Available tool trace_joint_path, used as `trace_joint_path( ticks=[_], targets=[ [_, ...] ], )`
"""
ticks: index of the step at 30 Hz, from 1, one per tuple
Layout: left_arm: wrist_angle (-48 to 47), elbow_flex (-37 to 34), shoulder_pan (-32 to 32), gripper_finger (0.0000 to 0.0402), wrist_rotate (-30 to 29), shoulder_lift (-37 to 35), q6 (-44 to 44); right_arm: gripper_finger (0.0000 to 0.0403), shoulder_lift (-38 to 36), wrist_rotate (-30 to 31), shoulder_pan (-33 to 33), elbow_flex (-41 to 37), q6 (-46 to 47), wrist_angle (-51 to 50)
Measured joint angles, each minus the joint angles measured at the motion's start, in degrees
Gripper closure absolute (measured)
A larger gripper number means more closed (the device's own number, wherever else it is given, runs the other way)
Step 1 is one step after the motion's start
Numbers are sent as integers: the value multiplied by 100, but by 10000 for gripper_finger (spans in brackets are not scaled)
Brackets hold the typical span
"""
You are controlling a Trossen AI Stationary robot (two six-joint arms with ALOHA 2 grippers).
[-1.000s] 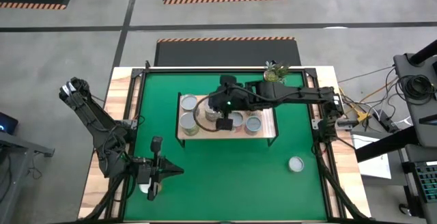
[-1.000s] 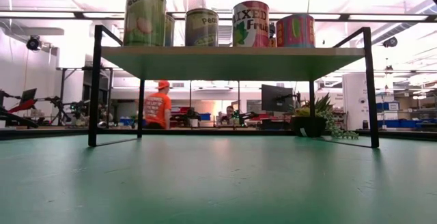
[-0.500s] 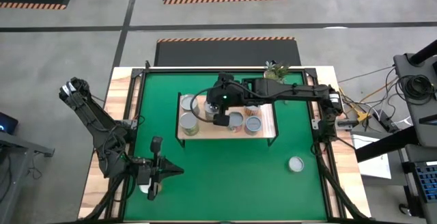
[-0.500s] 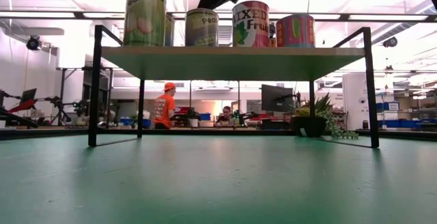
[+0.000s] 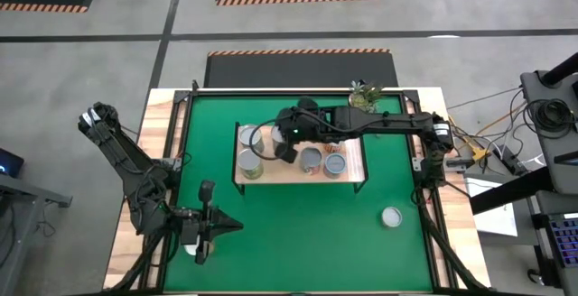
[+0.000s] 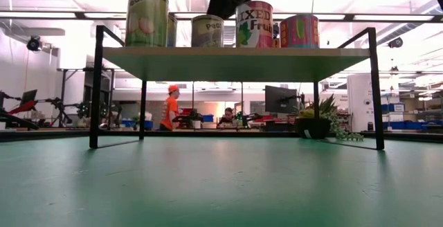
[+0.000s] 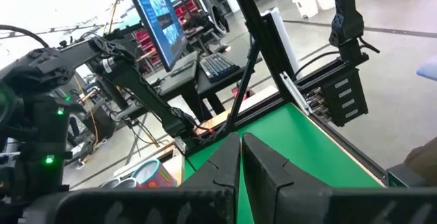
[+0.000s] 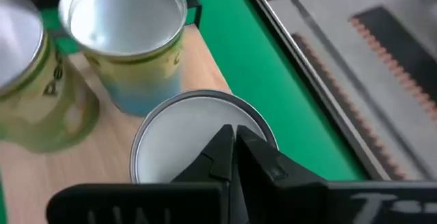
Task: Pick and place cans onto a shelf
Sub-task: Put the canned peas on the shelf
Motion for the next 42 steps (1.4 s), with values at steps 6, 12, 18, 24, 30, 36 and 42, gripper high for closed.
trace_joint_path(
  ticks=[6,12,18,24,30,36,42],
  targets=[
    [0,0,0,402,0,1,0,394,4,-25,104,293,339,13],
    [-2,0,-1,402,0,1,-2,394,4,-17,143,730,245,-491],
    [-6,0,-2,402,0,1,-2,394,7,789,141,756,263,-1277],
    [-7,0,-2,402,0,1,-4,394,11,680,111,548,274,-1449],
    [-7,0,-2,402,0,1,-4,394,11,467,255,475,313,-1446],
    [-7,0,-2,402,1,1,-5,394,11,467,418,487,426,-1447],
    [-7,0,-2,402,0,1,-7,394,-23,538,428,488,484,-1419]
  ],
)
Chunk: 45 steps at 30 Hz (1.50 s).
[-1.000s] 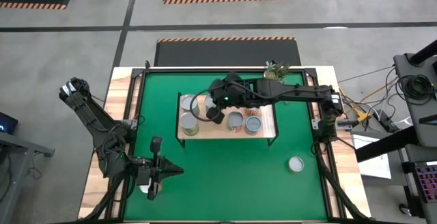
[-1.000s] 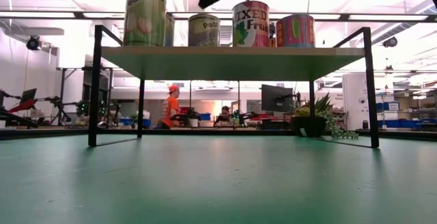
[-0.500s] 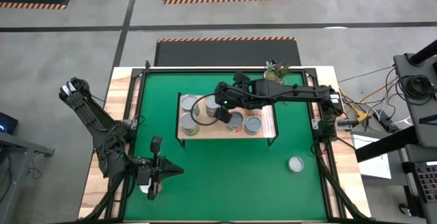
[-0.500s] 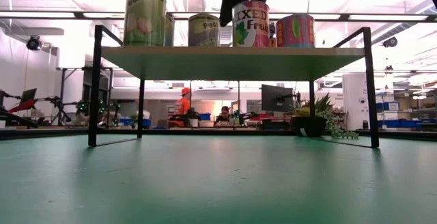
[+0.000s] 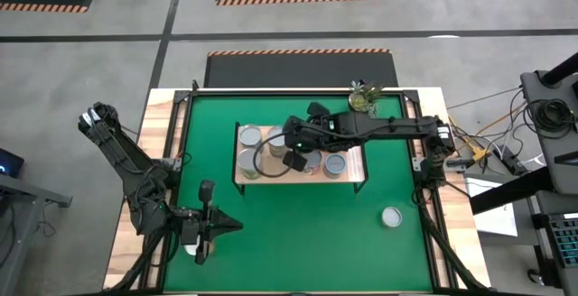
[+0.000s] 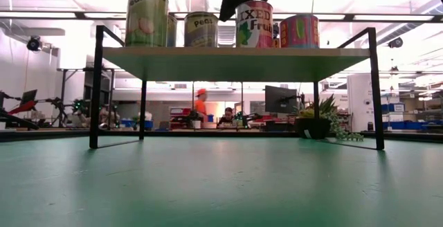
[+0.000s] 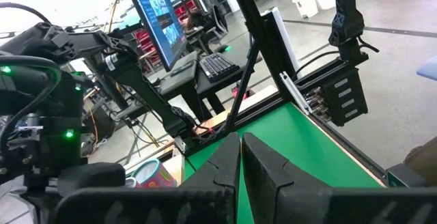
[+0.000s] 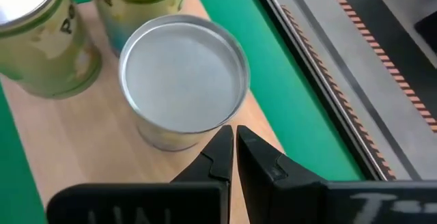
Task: Pick and place cans onto a shelf
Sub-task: Put the canned peas on the shelf, then put the canned pineapple on the shelf
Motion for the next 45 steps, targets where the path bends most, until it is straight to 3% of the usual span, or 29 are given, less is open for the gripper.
trace_joint_path(
  ticks=[7,14,26,36,45],
  targets=[
    [-2,0,2,402,2,0,0,394,-42,273,3,92,-125,408],
    [-2,0,2,402,2,0,0,394,-13,-211,41,-42,-465,1066],
    [-5,0,2,402,2,0,0,394,11,-157,247,-4,-607,1188],
    [-5,0,1,402,2,0,-172,394,-297,1017,1624,-120,-786,1104],
    [-5,0,1,402,2,0,-656,394,-316,1047,3133,-734,-1082,1133]
  ],
)
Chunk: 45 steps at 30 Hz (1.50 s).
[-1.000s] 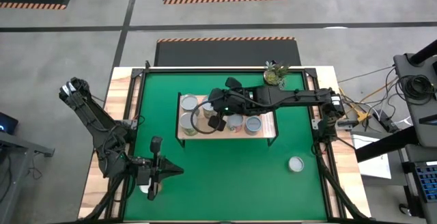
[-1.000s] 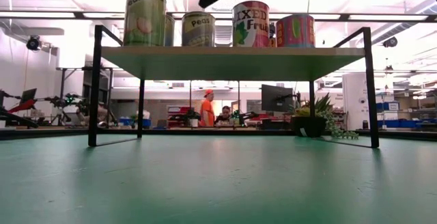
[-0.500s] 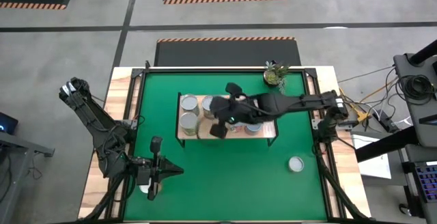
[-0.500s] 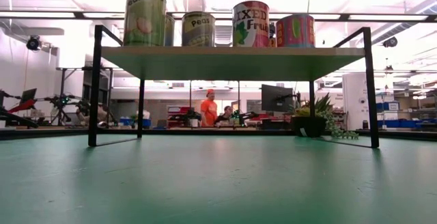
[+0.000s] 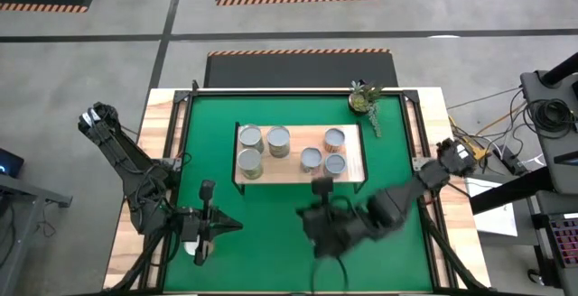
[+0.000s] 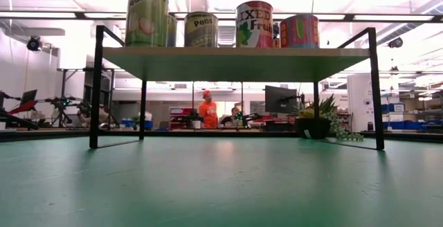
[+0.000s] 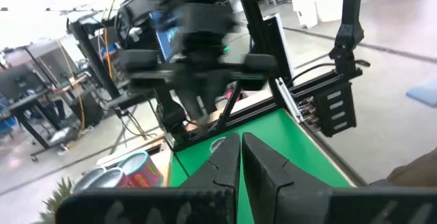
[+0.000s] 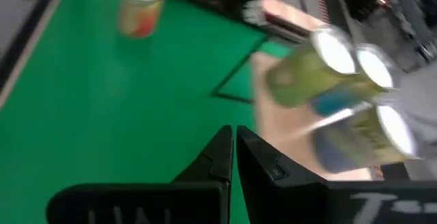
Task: Pick and place cans onto a shelf
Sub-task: Put the canned pineapple on the shelf
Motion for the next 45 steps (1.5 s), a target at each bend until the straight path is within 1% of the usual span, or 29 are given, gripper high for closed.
trace_joint_path(
  ticks=[2,7,10,12,16,19,21,23,25,26,29,31,34,37,42,45],
  targets=[
    [-1,0,-1,402,0,0,-229,394,0,166,312,-233,-4,160],
    [-11,0,-1,402,0,77,-793,394,0,899,911,-768,-12,453],
    [-15,0,-1,402,0,207,-1195,394,-62,1113,1127,-985,-14,482],
    [-41,0,-1,402,0,335,-1654,394,-174,1179,1217,-1114,-3,489],
    [-305,0,-31,402,12,589,-2953,394,-551,1192,1308,-1466,-41,653],
    [-836,2,-56,402,25,610,-4216,394,-895,1183,1306,-1890,-106,941],
    [-1592,126,-57,402,90,569,-5271,394,-1134,1182,1306,-2231,-253,1308],
    [-2579,438,-47,402,267,551,-6391,394,-1390,1180,1304,-2626,-415,1762],
    [-3693,842,-19,402,534,603,-7437,394,-1644,1159,1306,-3033,-582,2313],
    [-4179,1035,-8,402,779,663,-7897,394,-1769,1147,1306,-3245,-665,2551],
    [-5483,1616,-9,402,1940,924,-9081,394,-2121,1140,1306,-3771,-895,3184],
    [-6193,1976,-36,402,2632,1161,-9689,394,-2356,1138,1306,-4010,-1014,3414],
    [-7266,2343,-49,402,3326,1594,-10589,394,-2717,1140,1306,-4308,-973,3743],
    [-7794,2474,-43,402,3709,1973,-11345,394,-2986,1135,1306,-4582,-959,4009],
    [-7859,2386,-45,402,4918,2427,-11958,394,-3228,1118,1306,-4915,-949,4223],
    [-7846,2365,-50,401,5127,2591,-12255,394,-3268,1120,1306,-4944,-951,4230]
  ],
)
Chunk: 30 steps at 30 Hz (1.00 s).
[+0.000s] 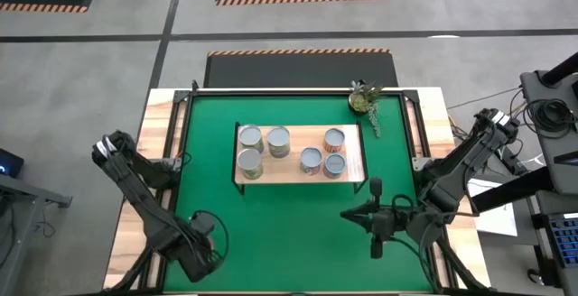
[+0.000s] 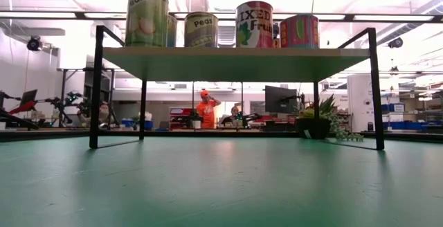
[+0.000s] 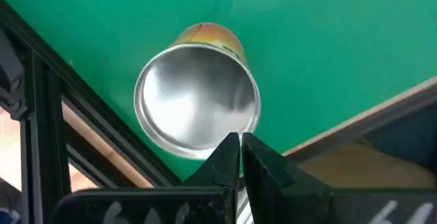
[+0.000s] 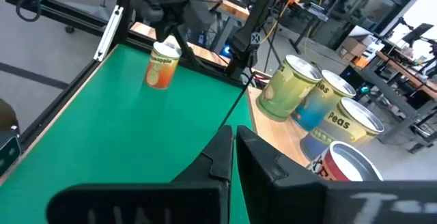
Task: Pick and place cans onto a shelf
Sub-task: Put the canned pineapple on the shelf
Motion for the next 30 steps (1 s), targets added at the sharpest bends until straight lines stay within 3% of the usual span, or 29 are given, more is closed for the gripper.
trace_joint_path(
  ticks=[3,7,19,24,27,30],
  targets=[
    [25,-2,-37,389,19,87,-144,394,6,-4,0,6,3,-2],
    [36,-3,-116,342,11,95,-330,394,39,-101,0,55,3,-1],
    [-274,-9,-147,112,-191,88,-542,394,42,-285,0,55,13,0],
    [-288,-11,-206,35,-644,84,-573,394,42,-286,0,55,13,-2],
    [-292,-28,-230,8,-670,82,-573,394,42,-285,0,55,14,-2],
    [-344,-73,-266,10,-635,79,-592,394,44,-286,0,55,63,-4]
  ],
)
